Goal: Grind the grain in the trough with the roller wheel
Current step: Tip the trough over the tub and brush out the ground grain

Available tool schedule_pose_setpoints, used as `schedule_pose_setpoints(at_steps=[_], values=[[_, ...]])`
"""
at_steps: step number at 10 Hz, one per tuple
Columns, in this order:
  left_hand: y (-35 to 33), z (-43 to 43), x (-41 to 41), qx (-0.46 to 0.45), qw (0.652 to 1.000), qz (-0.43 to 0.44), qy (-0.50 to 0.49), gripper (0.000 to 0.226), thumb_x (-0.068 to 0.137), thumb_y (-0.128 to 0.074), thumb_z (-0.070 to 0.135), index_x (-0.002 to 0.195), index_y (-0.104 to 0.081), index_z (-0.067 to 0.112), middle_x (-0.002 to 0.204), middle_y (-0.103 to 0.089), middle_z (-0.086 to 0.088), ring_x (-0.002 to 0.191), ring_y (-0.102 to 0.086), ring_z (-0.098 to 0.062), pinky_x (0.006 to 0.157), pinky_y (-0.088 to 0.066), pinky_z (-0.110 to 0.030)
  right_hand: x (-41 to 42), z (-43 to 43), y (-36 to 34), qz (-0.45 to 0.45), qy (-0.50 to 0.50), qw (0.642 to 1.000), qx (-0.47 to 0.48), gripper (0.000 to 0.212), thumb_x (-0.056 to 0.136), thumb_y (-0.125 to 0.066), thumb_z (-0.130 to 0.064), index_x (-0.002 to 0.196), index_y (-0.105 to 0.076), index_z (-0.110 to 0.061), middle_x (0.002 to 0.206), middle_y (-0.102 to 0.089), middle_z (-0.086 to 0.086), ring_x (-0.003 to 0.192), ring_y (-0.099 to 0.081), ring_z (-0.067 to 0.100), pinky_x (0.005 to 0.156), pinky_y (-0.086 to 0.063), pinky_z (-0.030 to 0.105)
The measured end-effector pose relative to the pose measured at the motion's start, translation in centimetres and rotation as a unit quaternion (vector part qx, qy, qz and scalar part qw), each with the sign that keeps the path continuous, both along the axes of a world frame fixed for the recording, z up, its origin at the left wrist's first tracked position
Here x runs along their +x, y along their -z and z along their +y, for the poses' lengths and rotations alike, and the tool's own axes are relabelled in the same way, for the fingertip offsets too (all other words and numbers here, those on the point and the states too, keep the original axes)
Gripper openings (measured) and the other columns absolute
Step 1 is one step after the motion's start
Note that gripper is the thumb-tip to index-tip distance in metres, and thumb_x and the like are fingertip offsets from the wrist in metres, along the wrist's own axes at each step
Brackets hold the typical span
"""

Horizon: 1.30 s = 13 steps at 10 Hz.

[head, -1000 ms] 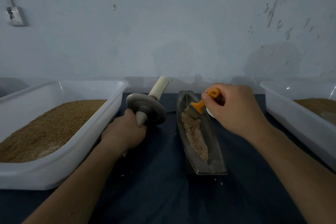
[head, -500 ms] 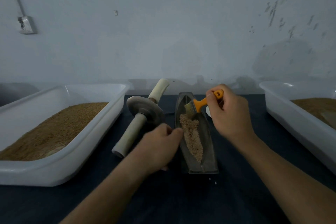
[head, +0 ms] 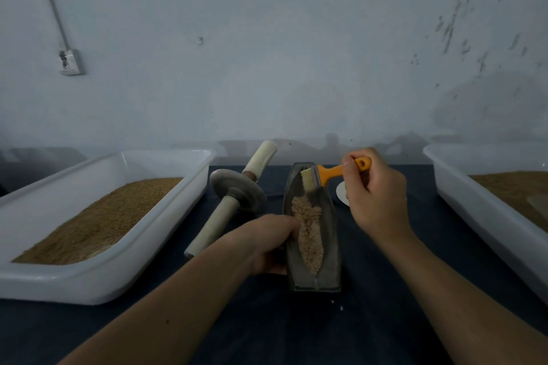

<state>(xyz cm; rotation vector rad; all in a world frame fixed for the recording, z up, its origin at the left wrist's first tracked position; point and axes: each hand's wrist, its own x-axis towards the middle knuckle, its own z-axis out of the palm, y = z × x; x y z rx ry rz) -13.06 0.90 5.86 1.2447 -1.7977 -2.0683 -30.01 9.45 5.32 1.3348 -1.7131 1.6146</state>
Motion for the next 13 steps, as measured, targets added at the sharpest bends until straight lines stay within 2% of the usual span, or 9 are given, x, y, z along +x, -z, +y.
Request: schedule_pose_setpoints(at_steps=[3,4,5,6,7,8,10,12,13], values=[[-0.4,0.4,1.0,0.074,0.993,0.078,-0.049,0.027,0.070,-0.048,0.006,0.091,-0.065,0.002,0.087,-0.070,-0.018,0.079,-0.067,-0.035,0.074,-0.055,-0.041,-0.4,-0.2,-1.1,-0.208,-0.102,0.970,-0.075,0.017,0.104,-0.055,-0.030,0.094,-0.065,-0.020,0.068,-0.065,0.003,0.059,-0.066,0.016,0.060,-0.059,0.034],[-1.8,1.3,-0.1,0.029,0.998,0.050,-0.011,0.020,0.090,-0.042,-0.003,0.075,-0.054,-0.007,0.078,-0.056,-0.025,0.068,-0.054,-0.029,0.077,-0.052,-0.031,-0.7,-0.3,-1.8,-0.315,-0.154,0.930,-0.115,0.020,0.102,-0.057,-0.030,0.095,-0.067,-0.015,0.068,-0.066,0.009,0.058,-0.065,0.023,0.059,-0.059,0.035],[-1.7,1.6,0.6,0.001,0.996,0.081,-0.024,0.035,0.100,-0.034,-0.010,0.067,-0.042,0.001,0.072,-0.034,-0.017,0.060,-0.032,-0.022,0.050,-0.040,-0.014,-0.9,-0.3,-2.2,-0.363,-0.172,0.905,-0.140,0.021,0.101,-0.059,-0.031,0.094,-0.069,-0.014,0.069,-0.066,0.010,0.058,-0.064,0.024,0.058,-0.057,0.034],[-3.7,4.3,1.4,0.000,0.996,0.093,-0.017,0.030,0.096,-0.033,-0.008,0.073,-0.049,-0.002,0.077,-0.044,-0.019,0.067,-0.041,-0.025,0.070,-0.041,-0.017,-0.8,0.0,-2.8,-0.396,-0.183,0.887,-0.153,0.021,0.101,-0.060,-0.032,0.093,-0.071,-0.017,0.070,-0.067,0.009,0.059,-0.065,0.022,0.059,-0.057,0.033],[-3.8,4.0,1.7,0.007,0.995,0.104,0.002,0.027,0.096,-0.033,-0.007,0.075,-0.050,-0.002,0.078,-0.046,-0.019,0.068,-0.043,-0.026,0.069,-0.043,-0.017,-0.4,0.2,-3.3,-0.384,-0.175,0.894,-0.150,0.020,0.102,-0.059,-0.031,0.094,-0.071,-0.017,0.069,-0.067,0.008,0.059,-0.065,0.021,0.061,-0.058,0.035],[-5.1,3.5,2.8,0.060,0.991,0.118,-0.006,0.035,0.098,-0.034,-0.013,0.068,-0.044,0.002,0.070,-0.036,-0.016,0.058,-0.033,-0.021,0.038,-0.031,-0.009,0.4,0.7,-4.3,-0.351,-0.172,0.909,-0.145,0.020,0.103,-0.056,-0.029,0.097,-0.070,-0.015,0.069,-0.067,0.008,0.060,-0.067,0.023,0.062,-0.059,0.036],[-7.4,5.5,6.2,0.088,0.956,0.280,-0.022,0.026,0.060,-0.044,-0.001,0.075,-0.065,-0.003,0.067,-0.064,-0.019,0.048,-0.062,-0.031,0.042,-0.052,-0.029,4.9,2.2,-7.6,-0.243,-0.227,0.932,-0.143,0.021,0.106,-0.052,-0.033,0.105,-0.067,-0.017,0.080,-0.072,0.009,0.086,-0.076,0.027,0.073,-0.063,0.035],[-10.4,2.3,10.2,0.024,0.950,0.300,-0.080,0.027,0.064,-0.049,0.008,0.066,-0.074,-0.001,0.065,-0.067,-0.018,0.044,-0.064,-0.029,0.040,-0.052,-0.033,10.9,-0.6,-11.1,-0.163,-0.284,0.936,-0.126,0.015,0.107,-0.054,-0.029,0.106,-0.066,-0.020,0.087,-0.075,0.007,0.091,-0.075,0.019,0.083,-0.062,0.037],[-13.1,-1.0,13.4,-0.044,0.937,0.319,-0.137,0.038,0.089,-0.053,0.023,0.071,-0.077,0.000,0.069,-0.071,-0.017,0.050,-0.068,-0.027,0.043,-0.055,-0.034,14.6,-5.4,-13.2,-0.139,-0.307,0.937,-0.092,0.017,0.106,-0.055,-0.032,0.109,-0.065,-0.018,0.087,-0.075,0.001,0.089,-0.075,0.016,0.087,-0.061,0.048]])
